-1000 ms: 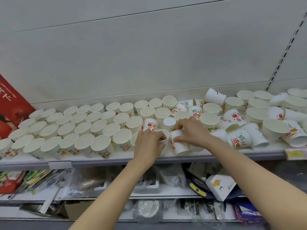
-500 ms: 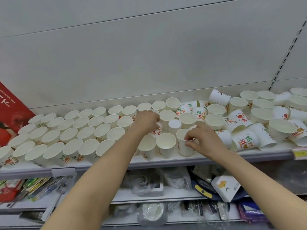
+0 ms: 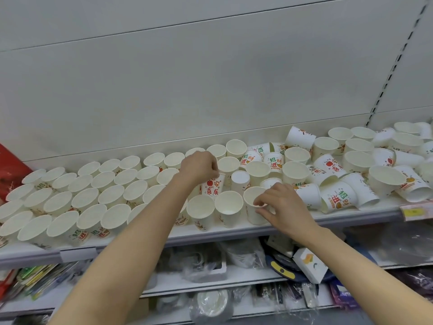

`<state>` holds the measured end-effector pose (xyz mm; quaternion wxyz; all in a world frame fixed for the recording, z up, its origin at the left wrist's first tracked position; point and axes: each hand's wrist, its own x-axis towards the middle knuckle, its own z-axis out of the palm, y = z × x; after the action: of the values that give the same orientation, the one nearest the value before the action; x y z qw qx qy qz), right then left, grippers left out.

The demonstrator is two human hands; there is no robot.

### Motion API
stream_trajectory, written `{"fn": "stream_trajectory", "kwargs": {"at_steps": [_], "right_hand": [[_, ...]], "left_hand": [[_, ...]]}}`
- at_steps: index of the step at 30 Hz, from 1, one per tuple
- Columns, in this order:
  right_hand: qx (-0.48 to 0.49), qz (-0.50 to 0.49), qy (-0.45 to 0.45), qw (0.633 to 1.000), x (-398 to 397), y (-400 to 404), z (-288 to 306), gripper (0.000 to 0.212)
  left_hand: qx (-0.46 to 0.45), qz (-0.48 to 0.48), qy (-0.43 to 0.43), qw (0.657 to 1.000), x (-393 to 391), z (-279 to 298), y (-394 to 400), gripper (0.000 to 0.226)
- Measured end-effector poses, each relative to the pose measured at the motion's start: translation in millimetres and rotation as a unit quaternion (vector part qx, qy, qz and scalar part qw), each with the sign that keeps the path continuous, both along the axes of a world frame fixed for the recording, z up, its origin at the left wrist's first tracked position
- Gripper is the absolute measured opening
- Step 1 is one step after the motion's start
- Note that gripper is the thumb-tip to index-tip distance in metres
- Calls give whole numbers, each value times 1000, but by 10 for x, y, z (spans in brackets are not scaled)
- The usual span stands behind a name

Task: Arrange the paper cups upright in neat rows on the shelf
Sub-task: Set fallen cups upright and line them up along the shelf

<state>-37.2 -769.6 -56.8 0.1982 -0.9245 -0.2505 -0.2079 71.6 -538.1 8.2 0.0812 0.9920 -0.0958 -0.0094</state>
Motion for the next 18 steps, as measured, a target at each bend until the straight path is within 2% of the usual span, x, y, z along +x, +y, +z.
{"fn": "stream_trajectory", "kwargs": {"at_steps": [2,6,10,14,18], "right_hand": [[3,0,-1,1000,1,-14,-35,19],[-7,14,-16,1000,1,-19,-112,16],[-23,15,-20,999,49,6,-163,14],[-29,17,-16,999,77,3,-171,10],[-6,14,-26,1000,78,-3,-145,14]], "left_hand": [[-10,-15,-32,999,-182,-9,57,6],[44,-59,-118,990,-464,-112,158,2],[56,-69,-104,991,-499,-151,206,10],[-21,-53,-64,996,-456,-39,197,20],[-24,-101,-88,991,-275,65,-65,26]]}}
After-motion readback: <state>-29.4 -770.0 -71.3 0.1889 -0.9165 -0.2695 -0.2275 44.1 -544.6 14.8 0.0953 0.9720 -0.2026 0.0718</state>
